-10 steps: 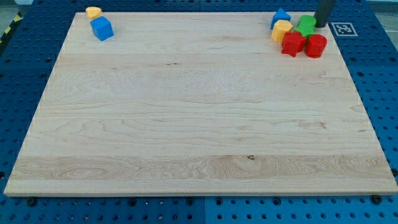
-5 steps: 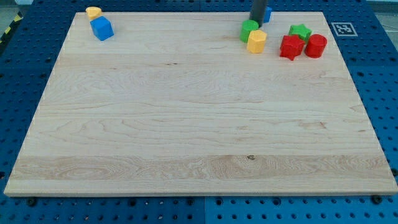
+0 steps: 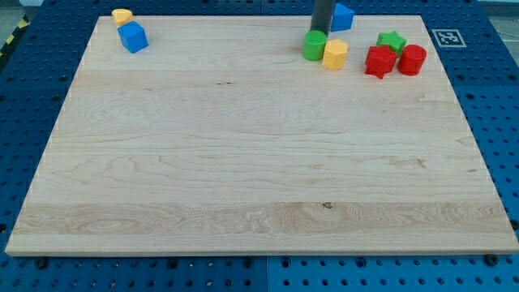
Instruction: Separate the green circle from green star
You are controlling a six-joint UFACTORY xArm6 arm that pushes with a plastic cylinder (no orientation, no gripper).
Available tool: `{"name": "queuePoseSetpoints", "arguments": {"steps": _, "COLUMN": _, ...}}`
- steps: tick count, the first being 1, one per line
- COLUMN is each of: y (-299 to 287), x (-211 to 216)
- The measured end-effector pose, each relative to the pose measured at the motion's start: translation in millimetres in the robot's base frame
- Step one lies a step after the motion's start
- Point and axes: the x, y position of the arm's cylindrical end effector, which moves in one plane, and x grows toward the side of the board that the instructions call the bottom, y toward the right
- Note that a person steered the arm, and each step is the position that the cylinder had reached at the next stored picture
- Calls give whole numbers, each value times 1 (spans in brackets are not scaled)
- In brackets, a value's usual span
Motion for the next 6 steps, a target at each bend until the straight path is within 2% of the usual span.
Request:
{"name": "queuePoseSetpoints", "arguments": {"steps": 1, "y": -40, "x": 1}}
{"name": "queuePoseSetpoints", "arguments": {"steps": 2, "y": -49, "x": 16}}
{"name": "queuePoseSetpoints", "arguments": {"steps": 3, "y": -33, "x": -22}}
{"name": "queuePoseSetpoints", "arguments": {"steps": 4, "y": -20, "x": -38}}
{"name": "queuePoseSetpoints", "arguments": {"steps": 6, "y": -11, "x": 28}}
